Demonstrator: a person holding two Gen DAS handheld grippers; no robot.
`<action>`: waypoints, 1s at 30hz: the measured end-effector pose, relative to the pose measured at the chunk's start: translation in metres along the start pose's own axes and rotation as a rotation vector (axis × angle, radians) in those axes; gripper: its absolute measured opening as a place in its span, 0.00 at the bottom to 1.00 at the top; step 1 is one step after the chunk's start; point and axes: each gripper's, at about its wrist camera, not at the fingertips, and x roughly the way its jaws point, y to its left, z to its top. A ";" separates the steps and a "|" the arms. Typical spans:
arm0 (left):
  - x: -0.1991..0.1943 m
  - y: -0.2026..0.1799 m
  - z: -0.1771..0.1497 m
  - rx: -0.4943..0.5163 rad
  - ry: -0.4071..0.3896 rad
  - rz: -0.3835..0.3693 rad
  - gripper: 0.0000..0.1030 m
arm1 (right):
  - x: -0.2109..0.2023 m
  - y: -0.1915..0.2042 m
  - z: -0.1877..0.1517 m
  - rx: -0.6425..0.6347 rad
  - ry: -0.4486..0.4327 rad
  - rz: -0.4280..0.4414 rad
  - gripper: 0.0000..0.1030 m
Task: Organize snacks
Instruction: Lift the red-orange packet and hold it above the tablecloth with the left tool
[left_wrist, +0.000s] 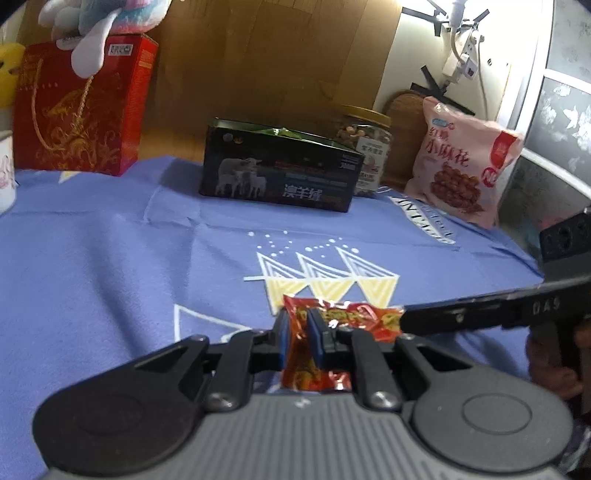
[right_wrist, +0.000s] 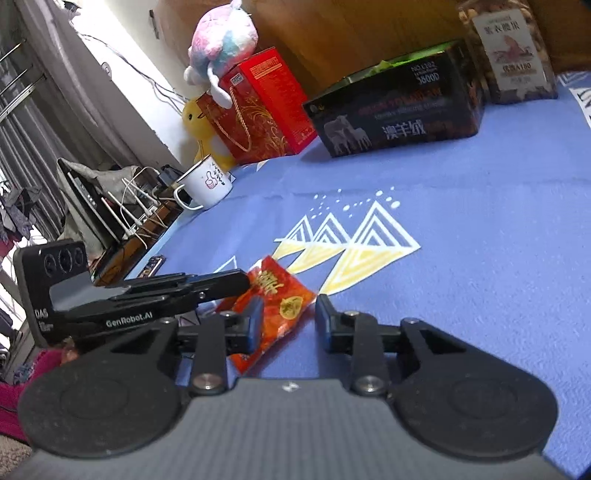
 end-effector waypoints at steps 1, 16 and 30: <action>0.002 0.000 0.000 0.009 0.015 0.022 0.08 | 0.001 -0.002 0.002 0.021 0.002 -0.002 0.32; 0.000 0.011 0.003 -0.082 0.044 -0.016 0.12 | 0.010 0.000 -0.012 0.299 0.030 0.045 0.14; 0.027 0.028 0.016 -0.305 0.188 -0.255 0.17 | -0.004 -0.019 -0.014 0.321 -0.024 0.021 0.05</action>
